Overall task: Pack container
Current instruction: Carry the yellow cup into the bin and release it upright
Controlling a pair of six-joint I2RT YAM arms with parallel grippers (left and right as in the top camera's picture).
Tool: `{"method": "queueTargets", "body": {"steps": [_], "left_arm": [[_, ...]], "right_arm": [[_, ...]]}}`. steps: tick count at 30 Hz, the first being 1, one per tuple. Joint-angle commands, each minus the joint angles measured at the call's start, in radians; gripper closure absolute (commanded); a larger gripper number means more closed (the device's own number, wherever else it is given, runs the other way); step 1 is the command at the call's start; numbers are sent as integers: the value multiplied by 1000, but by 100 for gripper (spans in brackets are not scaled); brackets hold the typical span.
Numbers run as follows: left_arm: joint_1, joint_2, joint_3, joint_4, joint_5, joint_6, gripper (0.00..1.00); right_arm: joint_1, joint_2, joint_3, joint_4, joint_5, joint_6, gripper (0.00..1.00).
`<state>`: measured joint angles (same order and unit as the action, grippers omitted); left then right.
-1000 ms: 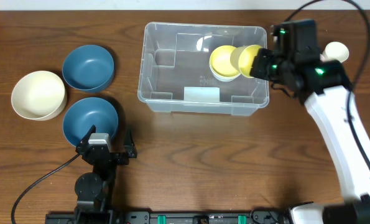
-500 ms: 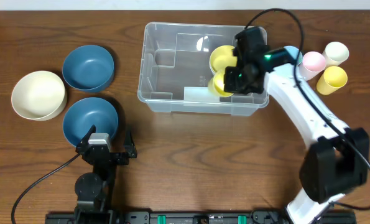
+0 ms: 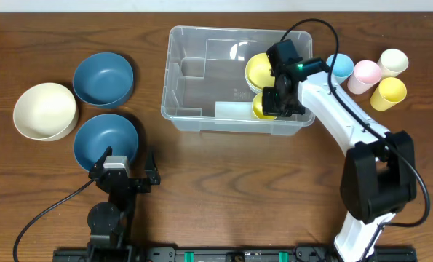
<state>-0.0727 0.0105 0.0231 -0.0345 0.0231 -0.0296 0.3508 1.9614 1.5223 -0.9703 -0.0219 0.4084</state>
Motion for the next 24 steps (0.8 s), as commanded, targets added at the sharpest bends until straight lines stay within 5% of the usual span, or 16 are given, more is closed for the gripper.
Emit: {"method": "queueTargets", "body": {"steps": [1,8,15,24], "left_arm": [[4,-6,-19,-37,-9,-6,2],[4,-6,-19,-37,-9,-6,2],[4,-6,-19,-37,-9,-6,2],[4,-6,-19,-37,-9,-6,2]], "right_arm": [[6,40,21,5,29,-14,98],[6,55,25,18,30,-39,68],[6,47,130,-35,-13,-66,65],[-17,39,554,-324,-35,-65,55]]}}
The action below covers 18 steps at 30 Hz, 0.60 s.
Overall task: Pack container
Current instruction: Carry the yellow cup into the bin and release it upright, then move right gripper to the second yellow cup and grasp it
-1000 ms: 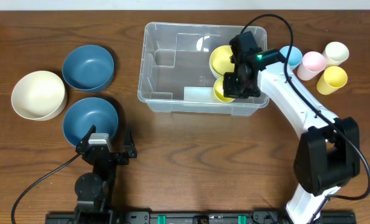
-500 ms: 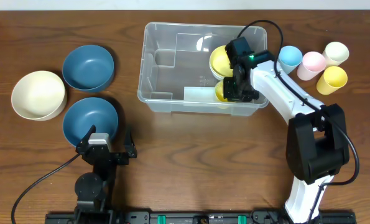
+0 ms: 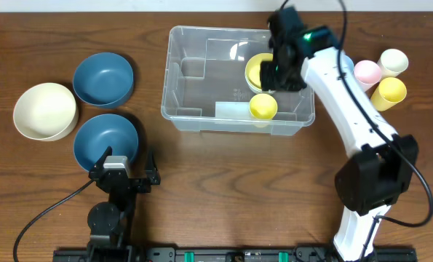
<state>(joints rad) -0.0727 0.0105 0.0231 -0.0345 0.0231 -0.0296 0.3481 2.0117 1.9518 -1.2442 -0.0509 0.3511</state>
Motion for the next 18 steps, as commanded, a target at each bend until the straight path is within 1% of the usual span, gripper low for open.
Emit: {"method": "queueTargets", "body": {"steps": [1,4,7,14,18], "left_arm": [[4,-6,-19,-37,-9,-6,2],[4,-6,-19,-37,-9,-6,2],[4,-6,-19,-37,-9,-6,2],[4,-6,-19,-36,-9,-6,2],[4,-6,-19,-37,-9,-6,2]], "right_arm": [[-27,-11,160,-76,-5,-8,54],[-92,-11,242,-145,-6,12,54],[-198,-11,269,-189,-10,19,53],[-472,-8,224,-241,-8,18,53],[-592,-8,166,-233,-5,18,54]]}}
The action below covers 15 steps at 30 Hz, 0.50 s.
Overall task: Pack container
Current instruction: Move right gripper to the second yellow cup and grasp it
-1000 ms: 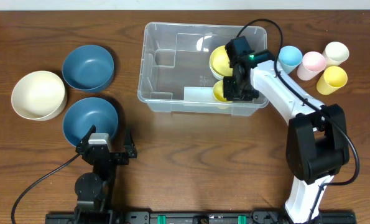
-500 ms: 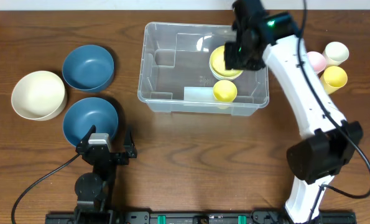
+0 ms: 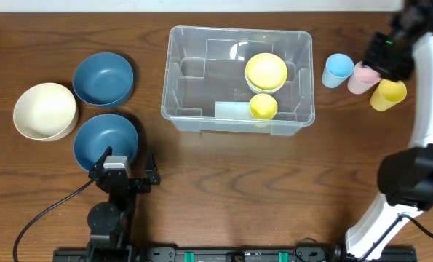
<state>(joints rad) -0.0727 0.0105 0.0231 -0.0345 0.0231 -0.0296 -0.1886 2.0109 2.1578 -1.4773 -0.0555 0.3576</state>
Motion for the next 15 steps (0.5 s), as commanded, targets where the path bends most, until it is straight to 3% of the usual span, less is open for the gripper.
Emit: {"method": "queueTargets", "body": {"steps": [1,15], "left_arm": [[4,-6,-19,-36,-9,-6,2],[4,-6,-19,-37,-9,-6,2]], "right_arm": [[-79,-8,-56,6,-1,12,54],[-253,-7,-423,337,41,46,58]]}}
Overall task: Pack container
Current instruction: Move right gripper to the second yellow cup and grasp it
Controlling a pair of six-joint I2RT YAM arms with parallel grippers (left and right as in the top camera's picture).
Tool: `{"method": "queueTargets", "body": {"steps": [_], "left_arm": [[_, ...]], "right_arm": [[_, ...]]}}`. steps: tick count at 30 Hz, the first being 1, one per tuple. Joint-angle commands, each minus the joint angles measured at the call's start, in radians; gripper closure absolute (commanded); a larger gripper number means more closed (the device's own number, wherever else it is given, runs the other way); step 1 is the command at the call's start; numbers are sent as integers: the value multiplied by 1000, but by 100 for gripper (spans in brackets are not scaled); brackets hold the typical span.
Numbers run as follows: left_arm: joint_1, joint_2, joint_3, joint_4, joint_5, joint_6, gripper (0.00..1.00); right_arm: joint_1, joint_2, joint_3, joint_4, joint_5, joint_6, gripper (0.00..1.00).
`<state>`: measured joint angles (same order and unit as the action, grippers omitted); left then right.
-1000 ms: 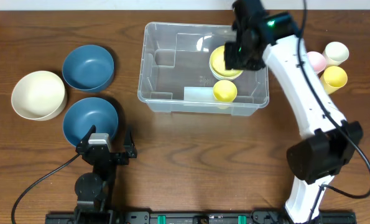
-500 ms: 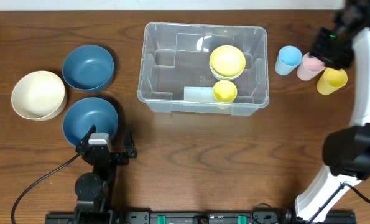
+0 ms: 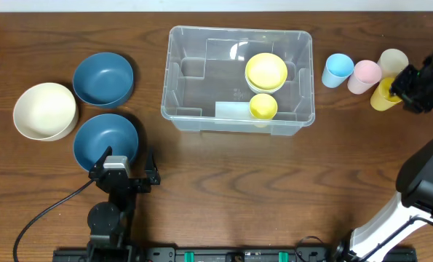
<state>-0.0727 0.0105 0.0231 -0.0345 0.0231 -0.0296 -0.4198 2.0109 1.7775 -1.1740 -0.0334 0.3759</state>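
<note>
The clear plastic container point(image 3: 201, 120) stands at the table's middle. Inside, at its right end, sit a yellow bowl point(image 3: 266, 71) and a small yellow cup point(image 3: 263, 106). Right of it stand a blue cup point(image 3: 338, 69), a pink cup point(image 3: 364, 76), a cream cup point(image 3: 393, 61) and a yellow cup point(image 3: 380, 97). My right gripper point(image 3: 407, 87) hangs at the yellow cup's right side, fingers apparently spread and holding nothing. My left gripper point(image 3: 126, 164) rests open near the front edge.
Two blue bowls point(image 3: 103, 78) point(image 3: 105, 138) and a cream bowl point(image 3: 45, 110) lie at the left. The lower blue bowl is just in front of my left gripper. The right arm's base stands at the front right corner.
My right gripper has moved from over the cream and pink cups toward the front right, to the yellow cup's right side. The cream cup shows again. The left arm has not moved.
My right gripper was down in the container at the small yellow cup. Then it was higher, over the yellow bowl, with that cup left standing inside. Then it hovered over the row of cups right of the container, and now it sits beside the yellow one.
</note>
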Motion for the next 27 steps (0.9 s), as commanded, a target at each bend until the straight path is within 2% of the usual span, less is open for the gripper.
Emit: {"method": "queueTargets", "body": {"steps": [1,8,13,15,20,27], "left_arm": [[4,-6,-19,-37,-9,-6,2],[4,-6,-19,-36,-9,-6,2],[4,-6,-19,-37,-9,-6,2],[4,-6,-19,-36,-9,-6,2],[4,-6,-19,-37,-9,-6,2],[4,-6,-19,-37,-9,-6,2]], "right_arm": [[-29,-7,-64,65,19,27,58],[-43,10,-151,223,19,27,59],[-37,59,-165,258,19,27,61],[-37,89,-165,260,19,27,66],[-37,136,-165,244,19,28,99],[-37,98,-164,170,20,51,100]]}}
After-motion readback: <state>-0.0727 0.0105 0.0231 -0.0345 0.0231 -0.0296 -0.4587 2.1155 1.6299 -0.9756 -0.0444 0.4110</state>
